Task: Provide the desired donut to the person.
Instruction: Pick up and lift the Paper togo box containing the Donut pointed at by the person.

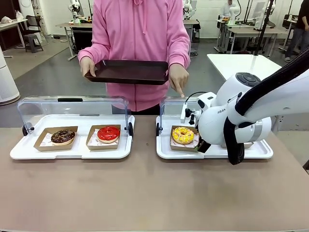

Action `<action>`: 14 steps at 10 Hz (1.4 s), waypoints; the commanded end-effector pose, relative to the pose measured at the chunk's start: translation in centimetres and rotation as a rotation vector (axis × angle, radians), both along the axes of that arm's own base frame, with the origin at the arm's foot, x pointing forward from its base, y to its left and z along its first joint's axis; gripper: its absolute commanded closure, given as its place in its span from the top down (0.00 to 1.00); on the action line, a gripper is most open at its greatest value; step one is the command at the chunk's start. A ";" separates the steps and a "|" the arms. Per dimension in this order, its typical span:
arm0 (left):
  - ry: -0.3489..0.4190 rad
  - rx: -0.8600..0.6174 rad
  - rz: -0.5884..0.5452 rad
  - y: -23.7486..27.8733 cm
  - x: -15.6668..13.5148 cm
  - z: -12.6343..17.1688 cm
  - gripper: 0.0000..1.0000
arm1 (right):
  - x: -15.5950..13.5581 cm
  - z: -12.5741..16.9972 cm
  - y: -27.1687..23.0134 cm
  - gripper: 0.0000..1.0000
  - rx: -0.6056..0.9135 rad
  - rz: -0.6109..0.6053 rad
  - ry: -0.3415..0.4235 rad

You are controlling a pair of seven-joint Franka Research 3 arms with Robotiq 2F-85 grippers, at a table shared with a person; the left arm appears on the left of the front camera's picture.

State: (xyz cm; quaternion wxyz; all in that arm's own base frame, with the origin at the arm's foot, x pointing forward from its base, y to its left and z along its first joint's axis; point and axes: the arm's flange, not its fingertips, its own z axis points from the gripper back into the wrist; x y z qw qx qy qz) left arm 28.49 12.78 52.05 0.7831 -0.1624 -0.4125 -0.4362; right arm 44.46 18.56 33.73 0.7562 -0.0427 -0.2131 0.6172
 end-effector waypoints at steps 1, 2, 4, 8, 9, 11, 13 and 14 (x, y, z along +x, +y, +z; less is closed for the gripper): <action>-0.013 -0.004 -0.017 0.2 0.0 -0.1 1.00 | 0.8 0.1 1.2 1.00 -0.015 -0.023 0.018; -0.013 -0.004 -0.017 0.2 0.0 -0.1 1.00 | 0.8 -0.3 1.1 1.00 -0.017 -0.014 0.032; -0.013 -0.004 -0.017 0.2 0.0 -0.1 1.00 | 1.3 -0.7 1.0 1.00 -0.016 -0.010 0.024; -0.013 -0.004 -0.017 0.2 0.0 -0.1 1.00 | 1.8 -1.2 0.9 0.00 -0.026 0.019 0.044; -0.013 -0.004 -0.017 0.2 0.0 -0.1 1.00 | 1.9 -1.2 0.8 0.00 -0.037 0.015 0.053; -0.013 -0.004 -0.017 0.2 0.0 -0.1 1.00 | 2.1 -1.6 0.7 0.15 -0.075 0.007 0.103; -0.013 -0.004 -0.017 0.2 0.0 -0.1 1.00 | 2.4 -1.6 1.0 0.00 -0.063 0.012 0.116; -0.013 -0.004 -0.017 0.2 0.0 -0.1 1.00 | 2.3 -1.8 1.1 0.00 -0.060 0.019 0.121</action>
